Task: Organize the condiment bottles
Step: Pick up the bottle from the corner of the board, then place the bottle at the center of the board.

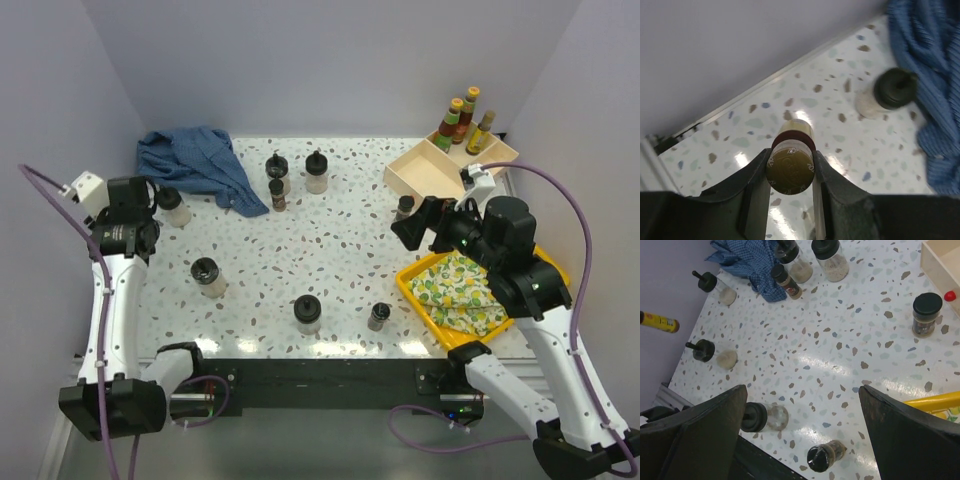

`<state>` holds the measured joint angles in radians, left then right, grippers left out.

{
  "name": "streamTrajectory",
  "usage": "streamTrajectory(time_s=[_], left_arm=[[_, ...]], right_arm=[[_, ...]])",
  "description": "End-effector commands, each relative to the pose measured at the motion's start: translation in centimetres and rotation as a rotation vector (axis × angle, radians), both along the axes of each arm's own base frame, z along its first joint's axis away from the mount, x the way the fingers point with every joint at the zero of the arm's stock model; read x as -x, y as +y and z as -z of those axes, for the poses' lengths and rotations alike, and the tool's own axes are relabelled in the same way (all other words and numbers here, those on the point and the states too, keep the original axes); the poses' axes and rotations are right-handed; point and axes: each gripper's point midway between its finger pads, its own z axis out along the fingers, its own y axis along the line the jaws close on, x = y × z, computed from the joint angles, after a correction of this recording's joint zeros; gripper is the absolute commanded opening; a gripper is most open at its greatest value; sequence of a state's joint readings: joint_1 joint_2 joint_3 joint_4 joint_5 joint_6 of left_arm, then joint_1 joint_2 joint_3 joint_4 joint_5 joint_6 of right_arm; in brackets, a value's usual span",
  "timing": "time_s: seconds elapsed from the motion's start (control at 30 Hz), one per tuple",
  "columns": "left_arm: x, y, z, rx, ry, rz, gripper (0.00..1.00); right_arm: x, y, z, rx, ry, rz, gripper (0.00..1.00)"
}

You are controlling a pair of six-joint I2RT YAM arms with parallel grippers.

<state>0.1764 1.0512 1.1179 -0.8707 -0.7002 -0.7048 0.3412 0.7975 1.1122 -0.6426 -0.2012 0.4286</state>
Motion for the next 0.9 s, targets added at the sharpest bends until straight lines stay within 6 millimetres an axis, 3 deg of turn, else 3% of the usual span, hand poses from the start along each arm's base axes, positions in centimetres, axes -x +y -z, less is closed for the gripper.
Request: streamTrajectory(time_s=[0.0,0.07,0.13,0.17,0.23,0.27,0.3,0.33,0.37,0.57,0.6,0.67,0.7,0.73,0.77,0.8,0.87], left_arm=[[-6.5,-5.3,-6.9,-0.042,-0.193,0.432,0.00],[-8.0,-7.5,-7.9,-0.011,-0.219,0.549,0.00],[-9.7,-10.4,-7.6,0.039,-0.211,0.687,0.00],[-10.4,-13.1,-8.2,0.044,-0.226,0.778,0.00],[-11.4,-16.0,-8.2,0.038,-0.207,0.869,0.00],[-11.5,-19.0,-8.3,0.040,-0.203,0.954,0.00],[-11.9,-20.6,-7.9,0.040,-0.187,1.005,0.00],[-12.0,-22.2,-8.3,0.039,-0.196,1.050,0.00],[-11.7,-25.2,-8.6,0.042,-0.210,1.131,0.00],[-11.0,-35.7,-8.5,0.041,-0.229,1.408,0.00],[-11.4,-37.2,-7.3,0.033,-0.192,1.435,0.00],[-10.7,-40.4,-7.2,0.011,-0.173,1.496,0.00],[-11.4,-41.6,-5.1,-0.025,-0.108,1.486,0.00],[-10.8,-43.7,-5.8,-0.038,-0.117,1.521,0.00],[-10.7,-44.7,-5.2,-0.053,-0.091,1.534,0.00],[-11.2,-46.0,-3.3,-0.076,-0.041,1.546,0.00],[-10.6,-48.8,-3.4,-0.089,-0.043,1.593,0.00]], right_arm=[[0.3,-0.1,-0.9,-0.013,-0.032,0.000,0.99],[0.4,-0.2,-0.9,-0.008,-0.033,0.003,0.99],[0.6,-0.4,-0.9,0.001,-0.038,0.006,0.99],[0.7,-0.5,-1.0,0.003,-0.041,0.008,0.99],[1.0,-0.7,-0.6,0.009,-0.043,0.008,0.99],[1.0,-0.7,-0.4,0.013,-0.041,0.007,0.99],[1.1,-0.9,-0.2,0.016,-0.042,0.012,0.99],[1.3,-1.0,0.2,0.021,-0.041,0.019,0.99],[1.4,-1.2,0.4,0.026,-0.042,0.020,0.99],[2.2,-2.0,1.0,0.041,-0.061,0.044,0.99],[2.3,-2.2,1.0,0.043,-0.067,0.048,0.99],[2.5,-2.6,1.1,0.056,-0.083,0.061,0.99],[2.4,-3.1,1.3,0.071,-0.089,0.085,0.99],[2.3,-3.6,1.8,0.088,-0.085,0.107,0.99],[2.3,-4.0,1.9,0.103,-0.090,0.124,0.99],[2.3,-4.6,2.1,0.121,-0.092,0.151,0.99],[2.6,-5.0,1.8,0.136,-0.101,0.153,0.99]])
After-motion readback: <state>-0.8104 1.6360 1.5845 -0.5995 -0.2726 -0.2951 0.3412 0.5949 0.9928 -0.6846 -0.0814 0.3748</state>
